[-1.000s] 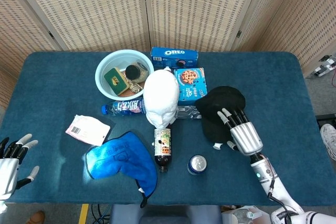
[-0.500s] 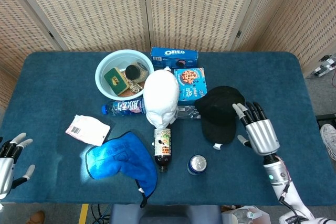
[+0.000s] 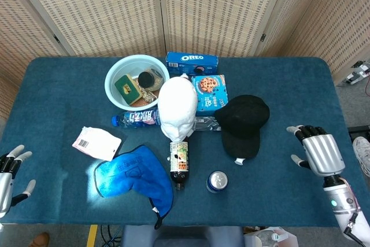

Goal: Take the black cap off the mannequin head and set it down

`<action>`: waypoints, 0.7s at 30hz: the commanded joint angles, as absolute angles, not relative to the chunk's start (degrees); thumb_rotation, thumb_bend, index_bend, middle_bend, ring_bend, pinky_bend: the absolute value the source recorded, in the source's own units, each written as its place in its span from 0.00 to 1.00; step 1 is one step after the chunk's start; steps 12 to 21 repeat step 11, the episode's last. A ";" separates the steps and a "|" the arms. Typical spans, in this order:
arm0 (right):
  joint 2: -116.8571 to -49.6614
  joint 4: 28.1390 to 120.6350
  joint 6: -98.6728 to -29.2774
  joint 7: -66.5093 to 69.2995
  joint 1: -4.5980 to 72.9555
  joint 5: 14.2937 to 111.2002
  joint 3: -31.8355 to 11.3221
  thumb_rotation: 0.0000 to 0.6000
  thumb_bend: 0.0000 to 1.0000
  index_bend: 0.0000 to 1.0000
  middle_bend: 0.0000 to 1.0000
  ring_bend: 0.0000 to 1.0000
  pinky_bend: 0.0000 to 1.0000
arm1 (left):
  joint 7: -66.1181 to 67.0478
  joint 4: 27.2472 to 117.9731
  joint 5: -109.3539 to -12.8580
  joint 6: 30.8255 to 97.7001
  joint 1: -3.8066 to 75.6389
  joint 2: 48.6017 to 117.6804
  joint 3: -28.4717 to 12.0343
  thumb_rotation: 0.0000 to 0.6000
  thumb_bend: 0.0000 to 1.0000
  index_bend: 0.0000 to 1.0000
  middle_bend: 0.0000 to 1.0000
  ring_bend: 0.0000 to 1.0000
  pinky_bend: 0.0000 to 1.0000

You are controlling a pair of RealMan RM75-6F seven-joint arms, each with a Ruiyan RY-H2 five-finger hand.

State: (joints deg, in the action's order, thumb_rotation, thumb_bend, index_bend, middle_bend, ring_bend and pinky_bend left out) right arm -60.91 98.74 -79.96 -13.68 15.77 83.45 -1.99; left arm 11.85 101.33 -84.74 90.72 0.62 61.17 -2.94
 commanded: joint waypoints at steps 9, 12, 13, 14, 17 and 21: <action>-58.60 100.50 -82.70 -11.01 10.94 85.59 0.52 1.00 0.01 0.33 0.37 0.34 0.41 | 12.83 101.75 -85.01 91.06 0.47 62.15 -2.86 1.00 0.26 0.24 0.14 0.15 0.00; -58.41 100.53 -83.19 -10.79 10.34 86.05 0.69 1.00 0.01 0.33 0.37 0.34 0.41 | 12.92 101.69 -85.03 90.88 0.54 62.32 -2.81 1.00 0.26 0.24 0.14 0.15 0.00; -58.41 100.53 -83.19 -10.79 10.34 86.05 0.69 1.00 0.01 0.33 0.37 0.34 0.41 | 12.92 101.69 -85.03 90.88 0.54 62.32 -2.81 1.00 0.26 0.24 0.14 0.15 0.00; -58.41 100.53 -83.19 -10.79 10.34 86.05 0.69 1.00 0.01 0.33 0.37 0.34 0.41 | 12.92 101.69 -85.03 90.88 0.54 62.32 -2.81 1.00 0.26 0.24 0.14 0.15 0.00; -58.41 100.53 -83.19 -10.79 10.34 86.05 0.69 1.00 0.01 0.33 0.37 0.34 0.41 | 12.92 101.69 -85.03 90.88 0.54 62.32 -2.81 1.00 0.26 0.24 0.14 0.15 0.00; -58.41 100.53 -83.19 -10.79 10.34 86.05 0.69 1.00 0.01 0.33 0.37 0.34 0.41 | 12.92 101.69 -85.03 90.88 0.54 62.32 -2.81 1.00 0.26 0.24 0.14 0.15 0.00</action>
